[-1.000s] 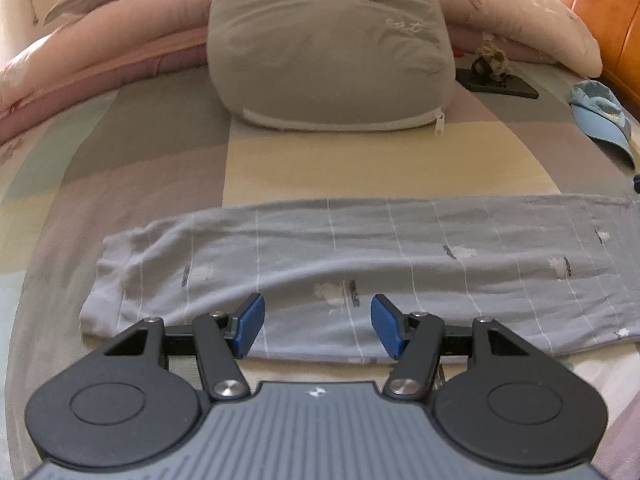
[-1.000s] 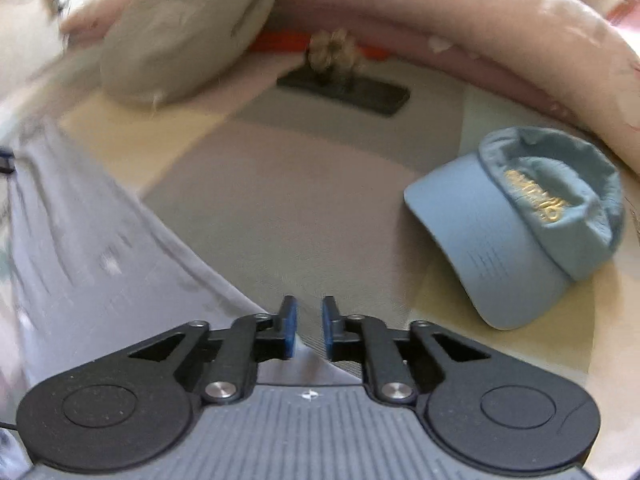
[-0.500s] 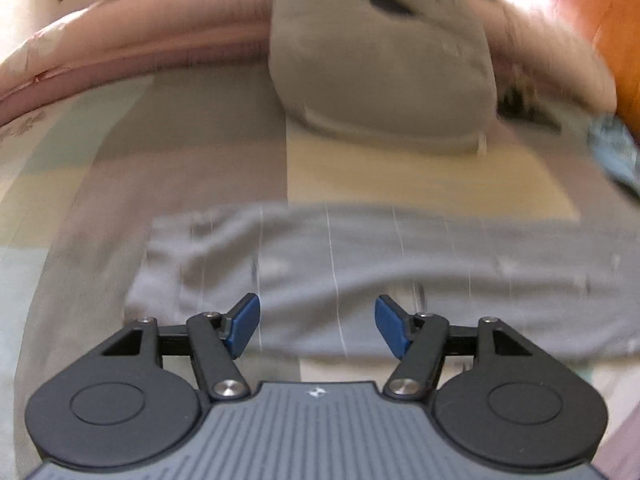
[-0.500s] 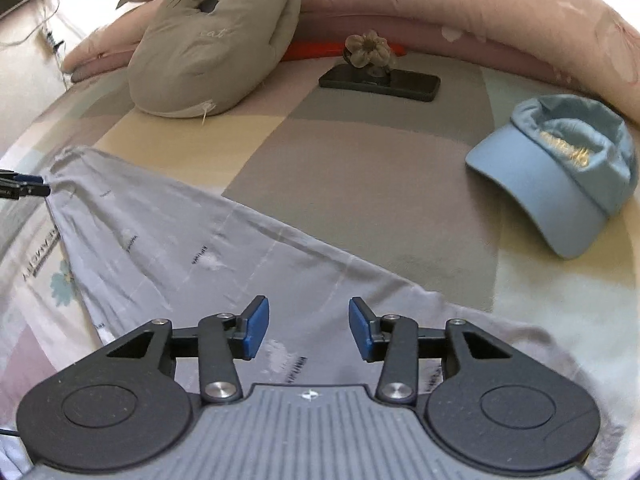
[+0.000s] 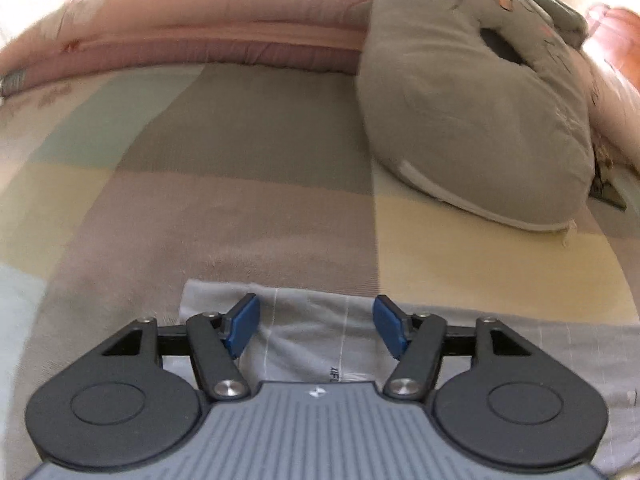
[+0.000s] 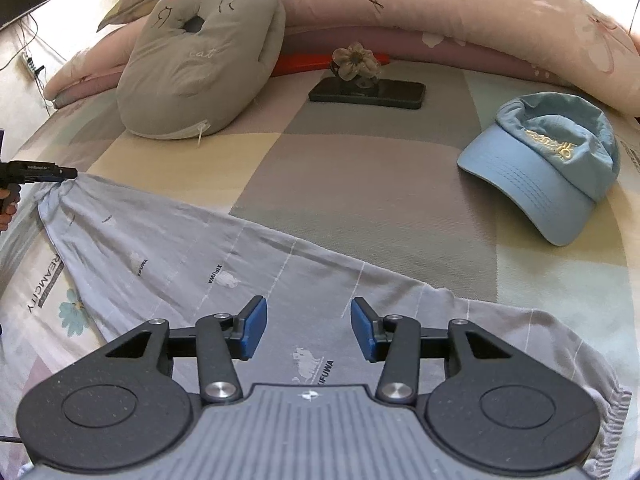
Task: Fold clothes
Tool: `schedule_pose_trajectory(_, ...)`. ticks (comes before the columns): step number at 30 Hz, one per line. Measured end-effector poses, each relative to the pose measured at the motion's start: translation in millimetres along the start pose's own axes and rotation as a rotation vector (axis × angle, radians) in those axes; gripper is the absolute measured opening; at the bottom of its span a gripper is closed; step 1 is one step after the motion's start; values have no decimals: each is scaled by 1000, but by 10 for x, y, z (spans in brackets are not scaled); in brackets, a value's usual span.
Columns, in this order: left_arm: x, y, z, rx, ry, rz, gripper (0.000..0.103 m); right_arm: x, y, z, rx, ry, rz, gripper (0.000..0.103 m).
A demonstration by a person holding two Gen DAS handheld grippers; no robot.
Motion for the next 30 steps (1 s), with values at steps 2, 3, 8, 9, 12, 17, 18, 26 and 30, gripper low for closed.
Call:
schedule_pose_trajectory(2, 126, 74, 160, -64, 53, 20, 68, 4, -3, -29, 8, -3, 0, 56)
schedule_pose_trajectory(3, 166, 131, 244, -98, 77, 19, 68, -1, 2, -51, 12, -6, 0, 56)
schedule_pose_trajectory(8, 194, 631, 447, -234, 44, -11, 70, -87, 44, -129, 17, -14, -18, 57)
schedule_pose_trajectory(9, 199, 692, 419, -235, 30, -12, 72, -109, 62, -133, 10, -15, -24, 57)
schedule_pose_trajectory(12, 275, 795, 278, -212, -7, -2, 75, -184, 129, -158, 19, 13, -55, 58)
schedule_pose_trajectory(17, 444, 679, 317, -242, -66, -4, 70, -309, 298, -228, 96, 109, -98, 78)
schedule_pose_trajectory(18, 480, 651, 443, -260, -25, 15, 70, -321, 303, -252, 101, 105, -99, 81)
schedule_pose_trajectory(26, 203, 827, 1530, -437, 233, 9, 72, -388, 286, -308, 90, 135, -109, 90)
schedule_pose_trajectory(30, 156, 1090, 1521, -476, 217, -21, 75, -384, 303, -310, 88, 132, -105, 93)
Point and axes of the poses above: each gripper's, at about its wrist camera, not at the fingertips, and x roughly against the way its jaws point, z to its right, y to its underside, the point moved 3 cm from there along -x, roughly the way its jaws point, and after that the axes turned 4 degrees about x, right-handed, at the moved point
